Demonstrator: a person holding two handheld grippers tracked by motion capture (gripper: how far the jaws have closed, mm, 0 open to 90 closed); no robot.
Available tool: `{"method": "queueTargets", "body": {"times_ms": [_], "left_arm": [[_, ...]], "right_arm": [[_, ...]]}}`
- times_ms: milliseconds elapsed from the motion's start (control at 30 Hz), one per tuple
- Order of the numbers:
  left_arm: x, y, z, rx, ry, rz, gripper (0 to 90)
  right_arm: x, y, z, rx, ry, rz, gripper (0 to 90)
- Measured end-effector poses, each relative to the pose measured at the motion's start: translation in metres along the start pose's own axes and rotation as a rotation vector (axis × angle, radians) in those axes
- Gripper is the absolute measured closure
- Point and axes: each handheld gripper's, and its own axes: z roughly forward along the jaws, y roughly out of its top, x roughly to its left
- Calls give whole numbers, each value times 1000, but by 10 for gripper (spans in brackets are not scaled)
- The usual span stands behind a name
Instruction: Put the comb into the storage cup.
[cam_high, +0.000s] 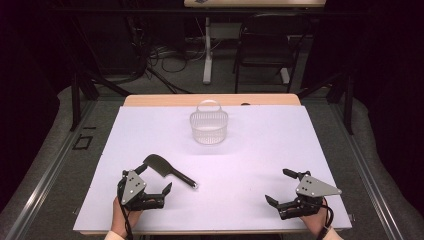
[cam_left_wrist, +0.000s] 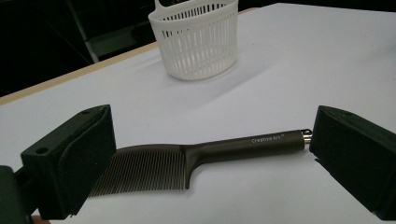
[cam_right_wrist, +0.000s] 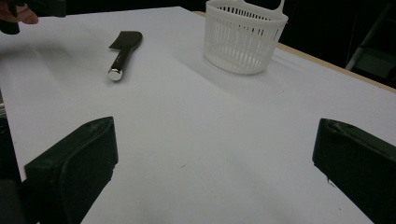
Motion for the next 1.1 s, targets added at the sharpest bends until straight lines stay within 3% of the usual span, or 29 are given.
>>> {"method": "queueTargets", "body": {"times_ms": [733,1100], "left_arm": [[-6,11,30,23,3,14,10],[-10,16,42,53,-10,0,5]], "right_arm": [[-1,-1,1,20,4,1,0],[-1,-1,3,21,4,5,0]]}}
